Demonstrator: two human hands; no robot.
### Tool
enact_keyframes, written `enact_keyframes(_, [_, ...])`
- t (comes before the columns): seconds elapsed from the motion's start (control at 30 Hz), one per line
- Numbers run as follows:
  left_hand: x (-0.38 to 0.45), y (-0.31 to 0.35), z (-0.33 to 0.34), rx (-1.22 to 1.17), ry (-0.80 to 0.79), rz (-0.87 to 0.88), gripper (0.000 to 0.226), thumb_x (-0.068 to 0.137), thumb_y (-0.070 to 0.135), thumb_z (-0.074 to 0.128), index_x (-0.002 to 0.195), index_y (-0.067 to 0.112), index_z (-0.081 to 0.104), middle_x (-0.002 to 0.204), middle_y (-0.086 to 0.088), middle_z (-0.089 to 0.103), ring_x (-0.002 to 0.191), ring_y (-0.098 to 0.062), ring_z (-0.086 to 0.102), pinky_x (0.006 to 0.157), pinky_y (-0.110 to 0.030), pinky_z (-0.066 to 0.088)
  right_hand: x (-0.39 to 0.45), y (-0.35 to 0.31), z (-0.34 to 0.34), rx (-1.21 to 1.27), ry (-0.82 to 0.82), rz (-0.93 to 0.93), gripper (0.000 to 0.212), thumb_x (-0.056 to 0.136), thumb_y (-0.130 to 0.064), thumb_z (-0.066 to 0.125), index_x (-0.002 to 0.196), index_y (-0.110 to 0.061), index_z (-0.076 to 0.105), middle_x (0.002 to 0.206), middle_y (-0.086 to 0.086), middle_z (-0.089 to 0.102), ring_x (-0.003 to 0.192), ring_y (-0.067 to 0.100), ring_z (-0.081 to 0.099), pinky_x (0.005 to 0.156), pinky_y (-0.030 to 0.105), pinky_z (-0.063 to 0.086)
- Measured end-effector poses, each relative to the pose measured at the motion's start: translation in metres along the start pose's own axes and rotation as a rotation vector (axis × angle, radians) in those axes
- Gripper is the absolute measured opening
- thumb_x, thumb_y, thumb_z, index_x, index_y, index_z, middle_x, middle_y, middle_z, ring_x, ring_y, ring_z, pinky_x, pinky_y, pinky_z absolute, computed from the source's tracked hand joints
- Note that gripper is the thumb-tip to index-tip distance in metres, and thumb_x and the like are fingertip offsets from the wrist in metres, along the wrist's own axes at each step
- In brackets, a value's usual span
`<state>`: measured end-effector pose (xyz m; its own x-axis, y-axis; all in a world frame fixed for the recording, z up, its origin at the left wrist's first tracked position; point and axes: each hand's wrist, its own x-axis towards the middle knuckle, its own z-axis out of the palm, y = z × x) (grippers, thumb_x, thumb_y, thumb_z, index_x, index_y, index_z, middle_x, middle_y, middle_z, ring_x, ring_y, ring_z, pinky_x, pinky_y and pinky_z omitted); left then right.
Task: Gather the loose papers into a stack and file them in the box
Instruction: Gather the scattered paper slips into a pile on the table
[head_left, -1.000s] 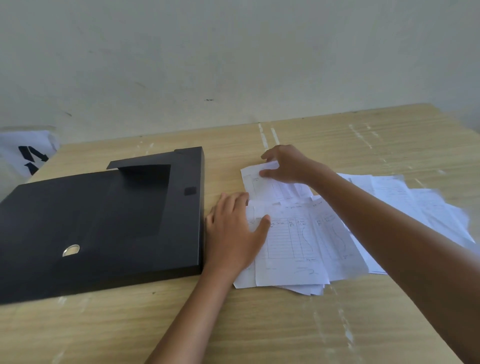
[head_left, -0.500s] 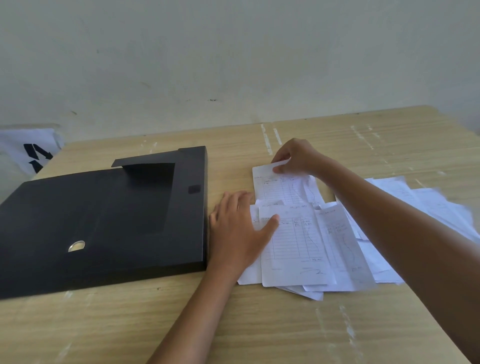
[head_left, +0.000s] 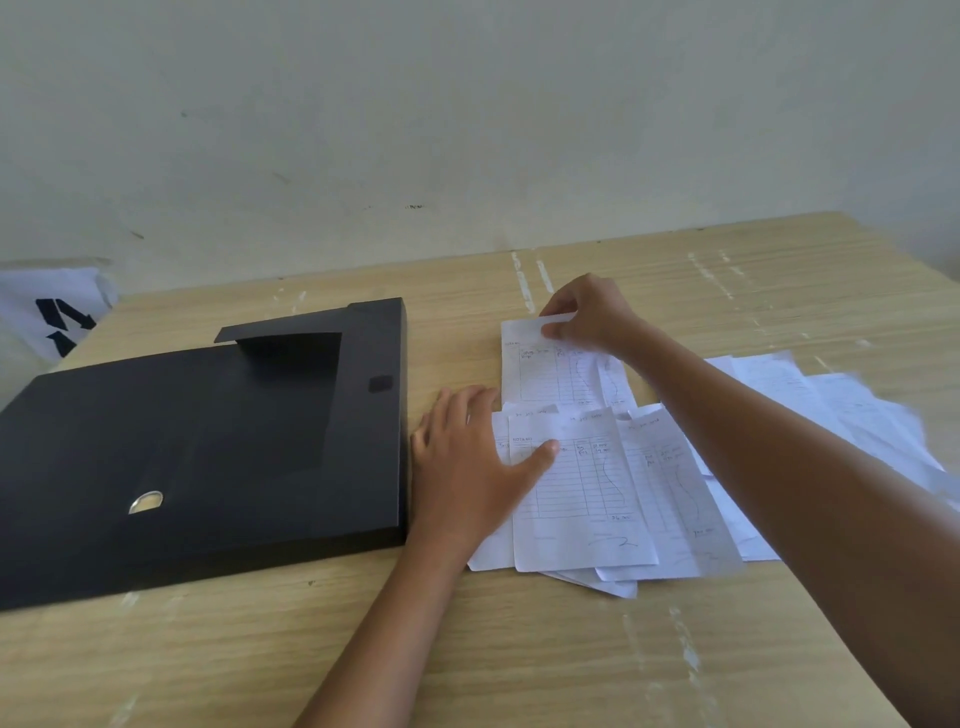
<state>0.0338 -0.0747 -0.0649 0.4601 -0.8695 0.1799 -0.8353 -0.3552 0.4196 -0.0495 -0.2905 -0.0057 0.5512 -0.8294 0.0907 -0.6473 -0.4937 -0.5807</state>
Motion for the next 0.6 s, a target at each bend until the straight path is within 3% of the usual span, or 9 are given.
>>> enact_keyframes(0.13, [0.001, -0.001, 0.001, 0.012, 0.025, 0.011, 0.081, 0.080, 0.083, 0.046, 0.143, 0.032, 0.046, 0.152, 0.012, 0.043, 0.150, -0.017, 0.031, 0.123, -0.047, 0.024, -0.011, 0.001, -0.003, -0.093, -0.146, -0.047, 0.029, 0.089, -0.024, 0.071, 0.116, -0.015, 0.073, 0.120, 0.005, 0.071, 0.115, 0.021, 0.062, 0.087, 0.024, 0.044])
enact_keyframes(0.23, [0.001, -0.002, 0.001, 0.031, 0.011, 0.022, 0.079, 0.084, 0.084, 0.038, 0.146, 0.037, 0.045, 0.153, 0.010, 0.044, 0.151, -0.019, 0.031, 0.122, -0.051, 0.025, -0.025, 0.004, -0.021, -0.120, -0.118, -0.107, 0.040, 0.093, -0.030, 0.066, 0.131, -0.019, 0.063, 0.133, 0.005, 0.065, 0.128, 0.023, 0.055, 0.107, 0.031, 0.039])
enact_keyframes(0.33, [0.000, -0.001, -0.003, 0.066, -0.075, 0.034, 0.078, 0.088, 0.084, 0.029, 0.156, 0.047, 0.030, 0.163, 0.009, 0.034, 0.158, -0.024, 0.016, 0.125, -0.053, 0.016, -0.046, 0.019, -0.044, -0.140, 0.021, -0.136, 0.032, 0.094, -0.021, 0.063, 0.126, -0.014, 0.067, 0.132, 0.006, 0.066, 0.129, 0.024, 0.056, 0.108, 0.031, 0.038])
enact_keyframes(0.43, [-0.002, 0.005, -0.009, 0.098, -0.171, 0.036, 0.072, 0.089, 0.084, 0.025, 0.154, 0.053, 0.030, 0.169, 0.013, 0.023, 0.161, -0.028, 0.003, 0.125, -0.055, 0.007, -0.085, 0.045, -0.061, -0.116, 0.121, -0.059, 0.029, 0.092, -0.014, 0.061, 0.119, -0.014, 0.071, 0.128, 0.006, 0.069, 0.122, 0.024, 0.060, 0.102, 0.028, 0.041])
enact_keyframes(0.6, [-0.003, 0.009, -0.016, 0.025, -0.255, 0.018, 0.065, 0.093, 0.081, 0.022, 0.151, 0.056, 0.035, 0.170, 0.021, 0.020, 0.161, -0.028, -0.005, 0.126, -0.055, 0.001, -0.151, 0.090, -0.047, -0.233, 0.143, 0.044, 0.030, 0.093, -0.029, 0.059, 0.120, -0.022, 0.070, 0.132, 0.011, 0.064, 0.123, 0.035, 0.057, 0.106, 0.046, 0.043])
